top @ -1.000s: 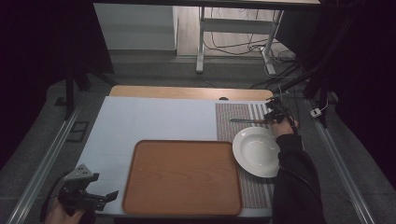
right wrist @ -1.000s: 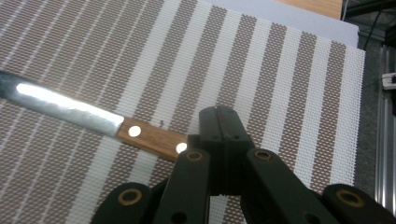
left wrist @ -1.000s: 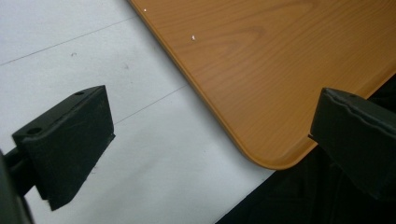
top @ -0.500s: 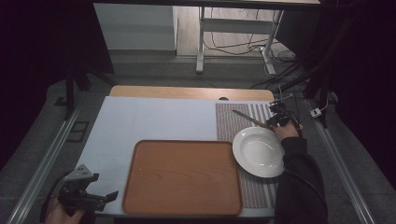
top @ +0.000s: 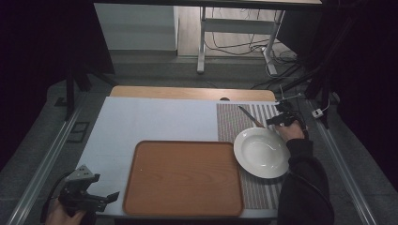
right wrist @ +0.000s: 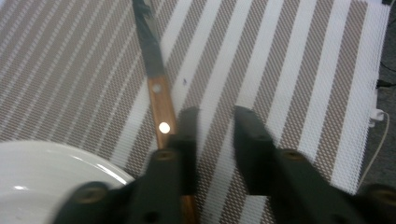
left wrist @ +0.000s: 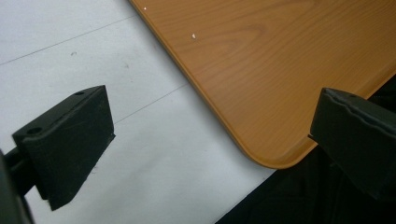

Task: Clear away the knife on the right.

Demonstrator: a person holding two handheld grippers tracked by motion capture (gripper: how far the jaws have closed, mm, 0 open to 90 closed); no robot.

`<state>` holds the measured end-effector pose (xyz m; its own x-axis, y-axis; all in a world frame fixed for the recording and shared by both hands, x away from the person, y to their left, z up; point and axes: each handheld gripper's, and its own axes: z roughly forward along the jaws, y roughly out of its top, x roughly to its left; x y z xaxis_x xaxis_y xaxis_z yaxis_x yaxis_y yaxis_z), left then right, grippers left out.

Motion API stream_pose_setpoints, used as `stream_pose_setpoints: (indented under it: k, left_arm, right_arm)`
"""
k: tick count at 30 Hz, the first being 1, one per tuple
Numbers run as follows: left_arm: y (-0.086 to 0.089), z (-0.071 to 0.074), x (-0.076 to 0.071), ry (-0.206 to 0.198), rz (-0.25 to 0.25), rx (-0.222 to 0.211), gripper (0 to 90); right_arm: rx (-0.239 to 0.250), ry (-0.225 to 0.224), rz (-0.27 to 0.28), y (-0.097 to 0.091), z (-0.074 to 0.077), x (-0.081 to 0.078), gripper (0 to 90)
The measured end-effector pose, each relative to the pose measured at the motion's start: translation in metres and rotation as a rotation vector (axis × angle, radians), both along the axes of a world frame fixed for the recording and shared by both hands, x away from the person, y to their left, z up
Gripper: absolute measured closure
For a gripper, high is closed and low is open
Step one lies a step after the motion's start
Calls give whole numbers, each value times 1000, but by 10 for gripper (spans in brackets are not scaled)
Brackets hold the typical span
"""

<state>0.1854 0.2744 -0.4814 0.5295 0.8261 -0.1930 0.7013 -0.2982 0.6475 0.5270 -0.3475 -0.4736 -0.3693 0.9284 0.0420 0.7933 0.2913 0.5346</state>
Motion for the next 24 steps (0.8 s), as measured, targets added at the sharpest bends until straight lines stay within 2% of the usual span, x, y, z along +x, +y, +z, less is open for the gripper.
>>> stream_pose_setpoints:
  k: [2,6,10,16,20,24]
  left_arm:
    - [0,0,0,0,1,4,0]
    - [0,0,0,1,1,2,0]
    - [0,0,-1,1,1,1,0]
    - [0,0,-1,1,0,1,0]
    - [0,0,0,1,0,5,0]
    - [-1,0,-1,0,-5,9,0]
  right_arm:
    - [-2,-3,5,4,1,2,533]
    - [-42,-25,29,15,-1,6,270]
    - [-46,-43,46,26,-2,10,103]
    - [-65,-11,56,39,-11,15,6]
    - [-77,12,50,45,-17,19,0]
    - [-62,45,40,45,-25,23,9]
